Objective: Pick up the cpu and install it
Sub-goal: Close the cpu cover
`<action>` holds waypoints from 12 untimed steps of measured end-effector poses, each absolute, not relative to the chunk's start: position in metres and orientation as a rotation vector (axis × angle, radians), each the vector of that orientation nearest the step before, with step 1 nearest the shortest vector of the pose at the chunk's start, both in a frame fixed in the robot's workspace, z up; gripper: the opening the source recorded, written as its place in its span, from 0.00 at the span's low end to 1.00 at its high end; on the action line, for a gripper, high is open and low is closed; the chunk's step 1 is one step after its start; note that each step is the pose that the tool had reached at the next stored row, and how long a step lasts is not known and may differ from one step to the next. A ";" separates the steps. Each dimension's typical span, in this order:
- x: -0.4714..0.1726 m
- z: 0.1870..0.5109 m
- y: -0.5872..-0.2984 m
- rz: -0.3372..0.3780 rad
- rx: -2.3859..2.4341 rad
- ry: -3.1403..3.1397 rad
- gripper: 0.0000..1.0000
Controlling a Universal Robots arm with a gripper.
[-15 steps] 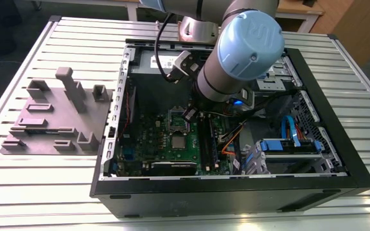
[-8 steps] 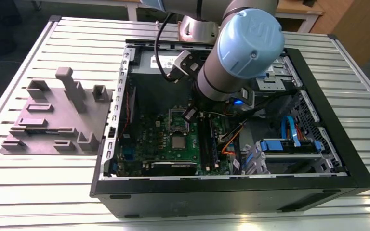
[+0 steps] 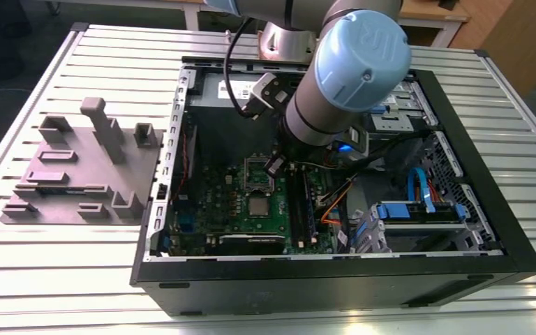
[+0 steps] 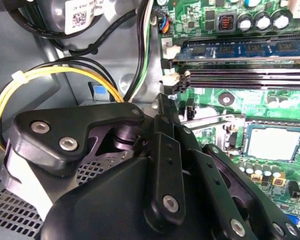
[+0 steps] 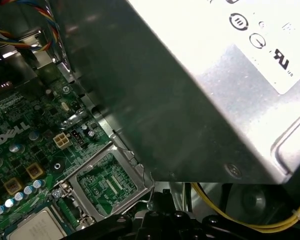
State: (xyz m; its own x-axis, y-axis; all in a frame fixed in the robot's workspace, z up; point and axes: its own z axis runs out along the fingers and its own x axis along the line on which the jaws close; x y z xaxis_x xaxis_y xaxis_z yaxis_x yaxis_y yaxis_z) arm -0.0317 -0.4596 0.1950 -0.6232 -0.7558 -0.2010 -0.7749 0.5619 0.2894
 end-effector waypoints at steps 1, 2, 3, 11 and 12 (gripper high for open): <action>-0.032 0.195 -0.459 0.547 -1.338 2.728 0.10; -0.032 0.195 -0.458 0.547 -1.337 2.729 0.10; -0.032 0.195 -0.458 0.547 -1.337 2.729 0.10; -0.032 0.195 -0.456 0.547 -1.331 2.730 0.10; -0.031 0.195 -0.456 0.547 -1.330 2.731 0.10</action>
